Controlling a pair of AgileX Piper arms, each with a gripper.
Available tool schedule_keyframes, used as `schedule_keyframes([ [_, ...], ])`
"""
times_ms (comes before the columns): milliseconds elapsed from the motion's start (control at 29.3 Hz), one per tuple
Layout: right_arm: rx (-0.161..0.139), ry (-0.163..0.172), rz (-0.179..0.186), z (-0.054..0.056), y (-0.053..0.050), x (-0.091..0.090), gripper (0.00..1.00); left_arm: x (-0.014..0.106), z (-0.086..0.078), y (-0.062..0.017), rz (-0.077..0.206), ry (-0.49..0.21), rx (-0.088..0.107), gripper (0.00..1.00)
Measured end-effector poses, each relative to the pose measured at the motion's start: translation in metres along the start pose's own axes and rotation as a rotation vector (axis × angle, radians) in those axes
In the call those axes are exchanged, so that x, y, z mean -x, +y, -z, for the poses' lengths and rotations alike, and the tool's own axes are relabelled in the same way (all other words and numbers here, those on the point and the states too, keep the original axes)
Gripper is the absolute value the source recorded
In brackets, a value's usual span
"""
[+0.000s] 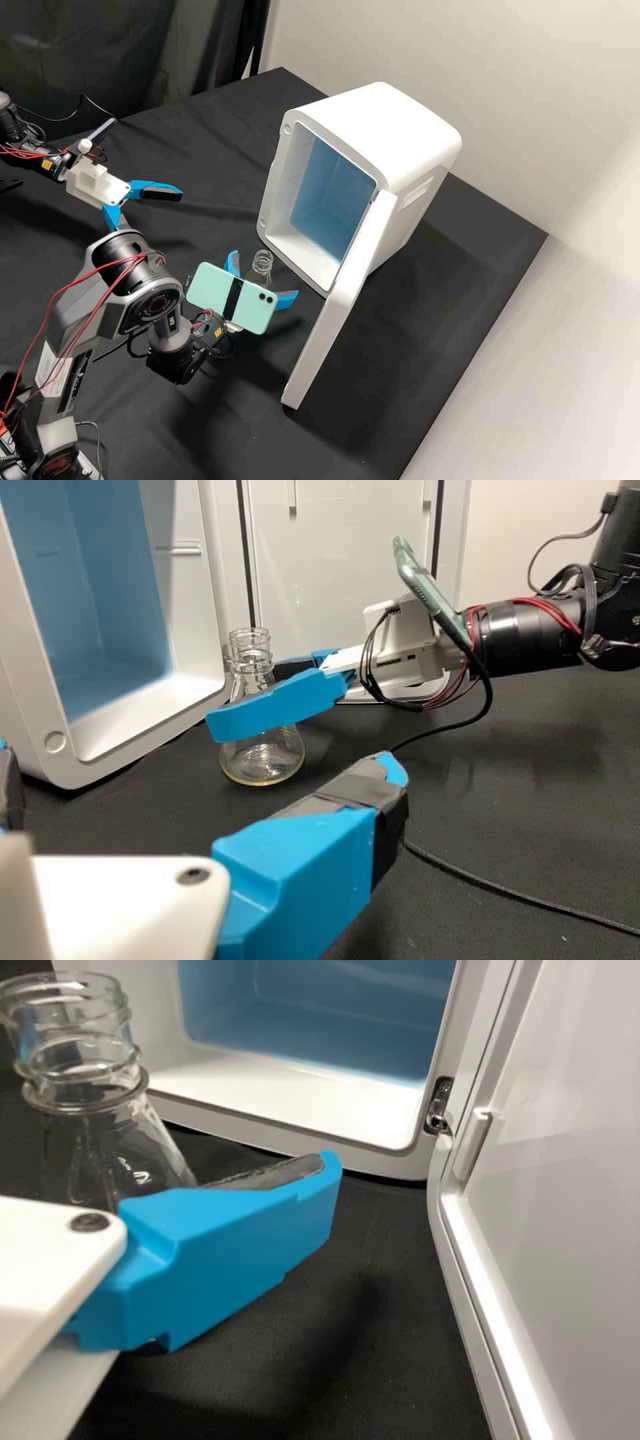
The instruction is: Place the flask in the incubator
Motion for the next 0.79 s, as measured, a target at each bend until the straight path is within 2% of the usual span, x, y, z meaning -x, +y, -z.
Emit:
schedule_keyframes([
  [239,0.017,0.003,0.005,0.0003,-0.002,-0.0035,1.0,0.0,0.0,0.0,0.0,0.0,0.0,1.0],
  [786,0.012,-0.005,0.008,0.0001,-0.0058,-0.0052,1.0,0.0,0.0,0.0,0.0,0.0,0.0,1.0],
])
